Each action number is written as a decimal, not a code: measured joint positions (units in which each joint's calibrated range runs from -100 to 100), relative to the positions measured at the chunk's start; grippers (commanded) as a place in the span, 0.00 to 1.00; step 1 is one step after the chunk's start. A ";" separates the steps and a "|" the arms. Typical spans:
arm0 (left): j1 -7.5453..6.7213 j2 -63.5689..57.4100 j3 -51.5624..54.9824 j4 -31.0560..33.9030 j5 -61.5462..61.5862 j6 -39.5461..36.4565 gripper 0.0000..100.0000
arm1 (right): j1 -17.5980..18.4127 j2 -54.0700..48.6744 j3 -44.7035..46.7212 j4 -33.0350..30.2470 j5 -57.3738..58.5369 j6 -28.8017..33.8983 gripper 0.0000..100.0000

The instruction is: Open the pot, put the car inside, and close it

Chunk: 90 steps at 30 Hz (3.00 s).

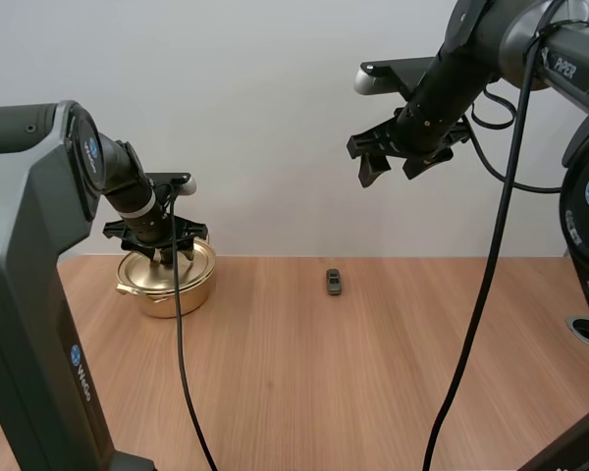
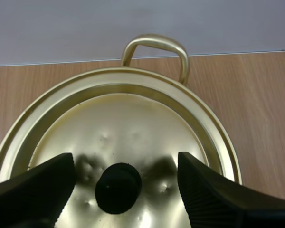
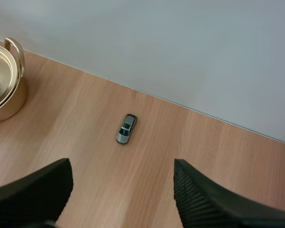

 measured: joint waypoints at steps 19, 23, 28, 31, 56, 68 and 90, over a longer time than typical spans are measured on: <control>0.07 -5.54 -7.58 -0.06 1.98 -2.65 0.00 | 0.00 0.13 0.00 1.44 0.00 0.00 1.00; 0.07 -9.97 -13.72 0.28 9.79 -2.96 0.00 | 0.00 1.49 0.00 2.82 0.00 -0.55 1.00; 0.07 -17.50 -22.31 0.28 22.24 -2.96 0.00 | 0.00 5.81 0.00 7.17 -2.59 -3.01 1.00; 0.07 -22.79 -27.08 0.28 28.59 -2.96 0.00 | 0.00 9.37 0.00 9.33 -4.79 -4.53 1.00; 0.07 -45.62 -30.15 1.80 40.70 -2.96 0.00 | 2.71 32.42 0.00 11.08 -21.78 -8.84 1.00; 0.07 -45.74 -29.27 2.07 40.70 -2.96 0.00 | 3.42 37.07 0.00 2.60 -28.18 -3.75 1.00; 0.07 -45.74 -29.27 1.96 40.70 -2.96 0.00 | 4.04 43.17 0.00 4.47 -29.59 -6.47 1.00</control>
